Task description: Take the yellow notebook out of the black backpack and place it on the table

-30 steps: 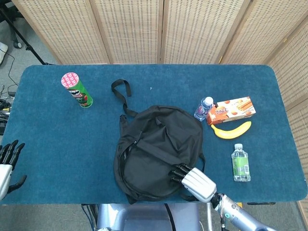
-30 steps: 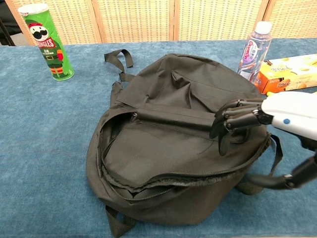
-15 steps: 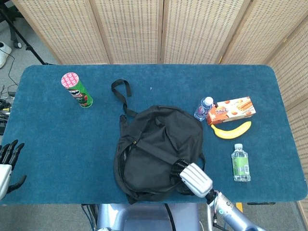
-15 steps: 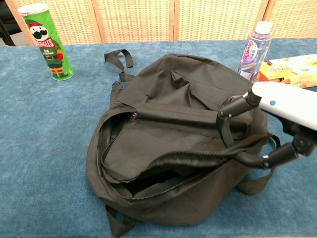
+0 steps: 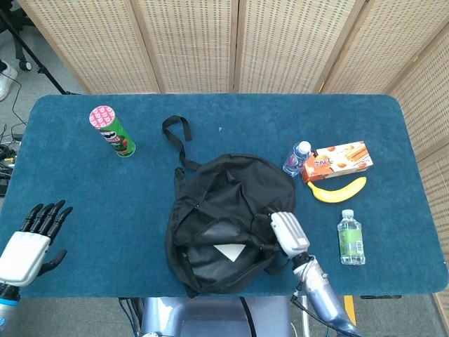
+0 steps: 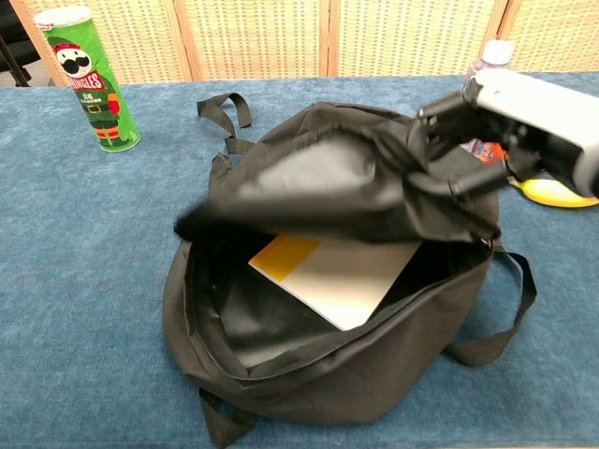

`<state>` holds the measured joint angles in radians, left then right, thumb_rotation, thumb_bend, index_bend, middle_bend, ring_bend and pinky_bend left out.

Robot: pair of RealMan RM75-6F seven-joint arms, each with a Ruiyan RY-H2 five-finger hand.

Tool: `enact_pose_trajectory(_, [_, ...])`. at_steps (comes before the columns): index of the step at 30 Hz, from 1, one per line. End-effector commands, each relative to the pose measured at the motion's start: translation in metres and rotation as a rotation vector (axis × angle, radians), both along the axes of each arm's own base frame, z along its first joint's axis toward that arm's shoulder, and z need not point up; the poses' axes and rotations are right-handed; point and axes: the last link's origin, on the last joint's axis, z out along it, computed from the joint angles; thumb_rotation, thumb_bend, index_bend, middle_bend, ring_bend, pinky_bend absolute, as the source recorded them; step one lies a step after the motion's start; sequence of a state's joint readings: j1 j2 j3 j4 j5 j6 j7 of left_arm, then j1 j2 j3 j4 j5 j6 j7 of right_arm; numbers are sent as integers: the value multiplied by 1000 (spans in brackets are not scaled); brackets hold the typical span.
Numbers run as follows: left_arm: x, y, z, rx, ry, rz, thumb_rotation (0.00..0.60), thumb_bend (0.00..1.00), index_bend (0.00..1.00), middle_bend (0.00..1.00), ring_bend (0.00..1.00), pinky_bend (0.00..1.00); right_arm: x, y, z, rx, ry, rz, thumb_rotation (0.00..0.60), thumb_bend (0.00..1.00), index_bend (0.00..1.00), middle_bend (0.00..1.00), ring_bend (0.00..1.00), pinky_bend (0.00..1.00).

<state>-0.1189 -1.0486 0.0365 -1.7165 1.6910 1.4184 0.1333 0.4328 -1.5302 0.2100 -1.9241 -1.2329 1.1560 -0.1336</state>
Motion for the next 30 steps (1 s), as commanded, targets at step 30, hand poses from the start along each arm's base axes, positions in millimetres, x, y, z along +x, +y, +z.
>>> enact_pose_trajectory(30, [126, 76, -132, -507, -134, -465, 600, 346, 0, 0, 0, 0, 22, -43, 12, -8, -164, -389, 600, 543, 698, 579, 353, 249])
